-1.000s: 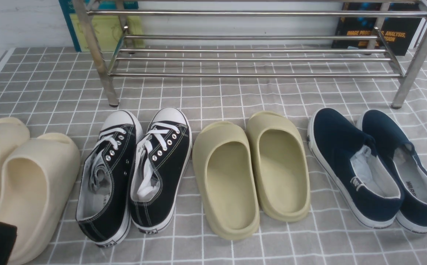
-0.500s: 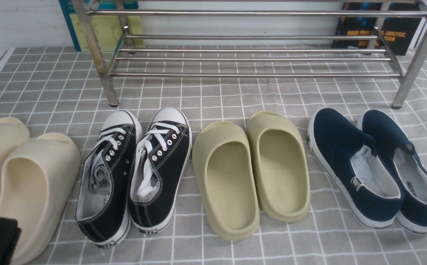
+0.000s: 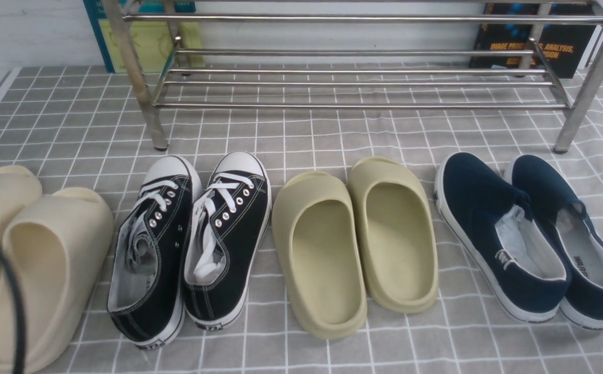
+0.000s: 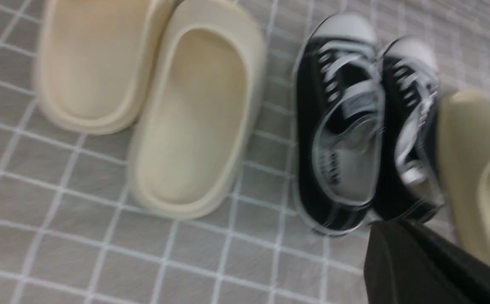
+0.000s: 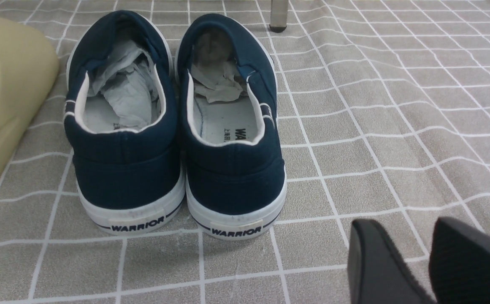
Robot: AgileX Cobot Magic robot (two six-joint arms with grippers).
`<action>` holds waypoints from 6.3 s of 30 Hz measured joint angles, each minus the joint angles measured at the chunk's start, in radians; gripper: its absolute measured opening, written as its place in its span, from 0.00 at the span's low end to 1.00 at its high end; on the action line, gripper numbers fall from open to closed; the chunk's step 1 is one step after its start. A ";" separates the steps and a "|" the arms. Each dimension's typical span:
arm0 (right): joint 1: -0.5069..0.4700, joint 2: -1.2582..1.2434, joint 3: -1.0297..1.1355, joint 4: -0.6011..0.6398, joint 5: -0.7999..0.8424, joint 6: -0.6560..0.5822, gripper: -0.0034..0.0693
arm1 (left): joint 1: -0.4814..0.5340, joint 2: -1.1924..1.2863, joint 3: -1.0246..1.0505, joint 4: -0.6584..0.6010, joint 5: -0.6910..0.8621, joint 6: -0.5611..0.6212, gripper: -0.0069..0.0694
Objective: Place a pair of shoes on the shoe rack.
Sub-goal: Use the left arm to grab the shoe closest to it, then use the left arm to put a shoe into the shoe rack, then use the left arm to grab the shoe closest to it, then use the left arm to put a shoe into the shoe rack
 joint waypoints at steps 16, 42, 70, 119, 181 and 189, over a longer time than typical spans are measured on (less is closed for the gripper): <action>0.000 0.000 0.000 0.000 0.000 0.000 0.38 | -0.175 0.599 -0.148 0.014 0.054 0.087 0.11; 0.000 0.000 0.000 0.000 0.000 0.000 0.38 | -0.189 1.092 -0.199 0.101 -0.230 -0.069 0.07; 0.000 0.000 0.000 0.000 0.000 0.000 0.38 | -0.189 1.533 -1.173 -0.013 0.079 0.051 0.07; 0.000 0.000 0.000 0.000 0.000 0.000 0.38 | -0.212 1.351 -1.456 0.028 0.202 0.126 0.11; 0.000 0.000 0.000 0.000 0.000 0.000 0.38 | -0.327 1.037 -0.506 -0.089 -0.145 -0.001 0.07; 0.000 0.000 0.000 0.000 0.000 0.000 0.38 | -0.328 1.174 -0.642 -0.180 -0.166 0.012 0.07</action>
